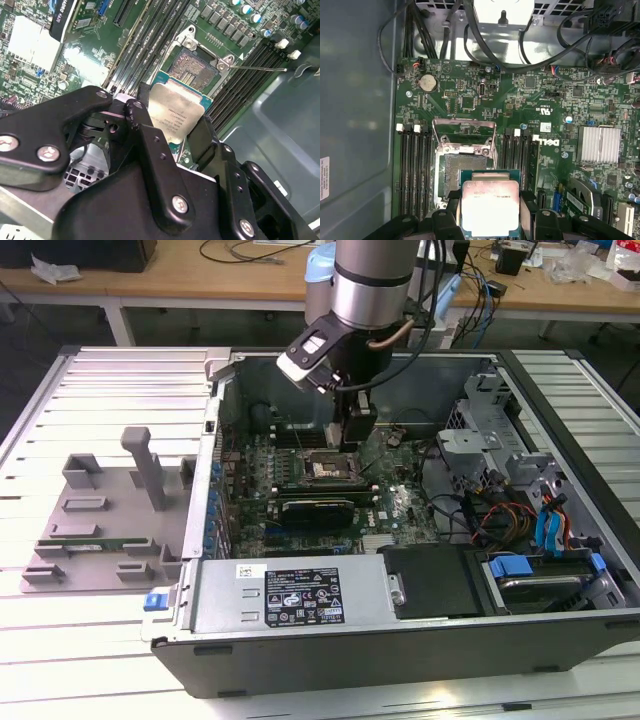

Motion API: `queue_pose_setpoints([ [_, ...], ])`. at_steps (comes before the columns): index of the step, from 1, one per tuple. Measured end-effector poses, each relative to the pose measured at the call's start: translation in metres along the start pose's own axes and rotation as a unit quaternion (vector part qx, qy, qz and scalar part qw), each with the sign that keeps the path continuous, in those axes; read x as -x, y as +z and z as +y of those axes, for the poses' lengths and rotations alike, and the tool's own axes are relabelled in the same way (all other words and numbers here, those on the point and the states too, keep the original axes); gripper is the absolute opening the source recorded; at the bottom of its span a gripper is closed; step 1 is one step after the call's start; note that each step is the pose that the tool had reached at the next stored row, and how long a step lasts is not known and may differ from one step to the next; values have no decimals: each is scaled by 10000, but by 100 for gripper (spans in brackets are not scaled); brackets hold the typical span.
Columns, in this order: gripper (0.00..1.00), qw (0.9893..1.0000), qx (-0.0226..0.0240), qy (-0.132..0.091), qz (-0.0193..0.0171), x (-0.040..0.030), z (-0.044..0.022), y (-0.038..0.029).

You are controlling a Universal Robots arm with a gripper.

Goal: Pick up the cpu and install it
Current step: 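Place the cpu into insertion slot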

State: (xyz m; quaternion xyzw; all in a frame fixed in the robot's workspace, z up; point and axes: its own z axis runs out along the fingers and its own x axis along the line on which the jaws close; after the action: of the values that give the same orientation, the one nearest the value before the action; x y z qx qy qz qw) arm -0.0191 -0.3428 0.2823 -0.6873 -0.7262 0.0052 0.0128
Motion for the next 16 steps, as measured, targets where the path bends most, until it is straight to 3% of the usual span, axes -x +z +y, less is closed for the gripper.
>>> queue_pose_setpoints([
  [3, 55, 10000, 0, 0, 0, -1, 2, 69],
  [13, 55, 10000, 0, 0, 0, 0, 5, 195],
  [14, 55, 10000, 0, 0, 0, 1, 6, 260],
  [16, 55, 10000, 0, 0, 0, 1, 8, 305],
])
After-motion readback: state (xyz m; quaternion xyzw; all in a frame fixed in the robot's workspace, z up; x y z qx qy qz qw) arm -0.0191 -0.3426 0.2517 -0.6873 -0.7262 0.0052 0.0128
